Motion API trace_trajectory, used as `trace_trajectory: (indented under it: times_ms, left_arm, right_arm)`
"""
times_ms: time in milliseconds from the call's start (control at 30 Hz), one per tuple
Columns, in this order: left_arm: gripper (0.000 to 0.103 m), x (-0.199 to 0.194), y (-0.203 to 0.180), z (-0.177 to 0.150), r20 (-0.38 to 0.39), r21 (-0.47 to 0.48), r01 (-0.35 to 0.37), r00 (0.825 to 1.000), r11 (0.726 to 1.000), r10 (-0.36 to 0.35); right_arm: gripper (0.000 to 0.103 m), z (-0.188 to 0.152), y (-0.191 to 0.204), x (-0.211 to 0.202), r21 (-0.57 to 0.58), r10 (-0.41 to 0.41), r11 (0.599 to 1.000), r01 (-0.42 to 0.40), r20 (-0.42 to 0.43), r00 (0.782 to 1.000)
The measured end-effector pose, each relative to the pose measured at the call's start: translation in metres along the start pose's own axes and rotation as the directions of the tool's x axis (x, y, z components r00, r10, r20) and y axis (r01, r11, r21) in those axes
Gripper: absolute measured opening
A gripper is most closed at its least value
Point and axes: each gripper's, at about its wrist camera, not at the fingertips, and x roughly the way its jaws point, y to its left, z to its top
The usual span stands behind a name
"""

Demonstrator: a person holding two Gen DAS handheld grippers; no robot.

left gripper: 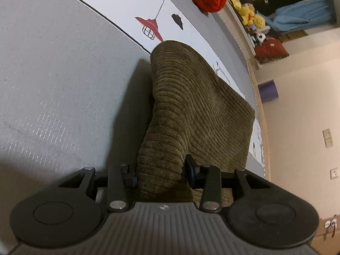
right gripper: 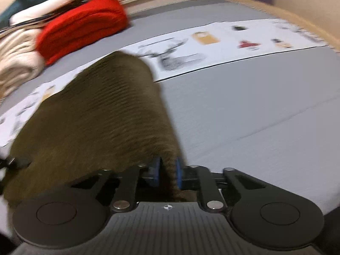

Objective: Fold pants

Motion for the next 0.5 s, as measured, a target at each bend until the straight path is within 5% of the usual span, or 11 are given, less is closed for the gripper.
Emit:
trace_trajectory:
  times_ms: [67,167,233,300,400,500]
  left_arm:
    - [0.057,-0.008,-0.003,-0.001,0.036,0.022,-0.033,0.999,0.999,0.032]
    - [0.06,-0.027,-0.014,0.001,0.169,0.072,-0.092,0.982,0.993,0.079]
    - [0.065,-0.042,-0.028,-0.002,0.276,0.142,-0.142,0.956,0.98,0.099]
    - [0.071,-0.054,-0.046,-0.009,0.392,0.229,-0.216,0.913,0.949,0.114]
    - [0.071,-0.057,-0.072,-0.022,0.502,0.346,-0.314,0.858,0.884,0.109]
    - [0.064,-0.047,-0.09,-0.036,0.523,0.452,-0.371,0.847,0.811,0.096]
  right_arm:
    - [0.007,0.009,-0.008,0.004,0.036,-0.084,0.996,0.085,-0.036,0.996]
    - [0.01,0.022,-0.022,-0.007,0.138,-0.02,0.99,0.023,-0.023,1.0]
    - [0.024,0.031,-0.018,-0.021,0.089,0.016,0.996,-0.02,0.042,0.999]
    - [0.047,0.036,-0.011,-0.032,0.017,0.066,0.998,-0.068,0.105,0.992]
    - [0.049,0.041,0.007,-0.04,-0.143,0.136,0.983,-0.112,0.171,0.976]
    - [0.049,0.046,0.026,-0.036,-0.263,0.185,0.956,-0.133,0.182,0.966]
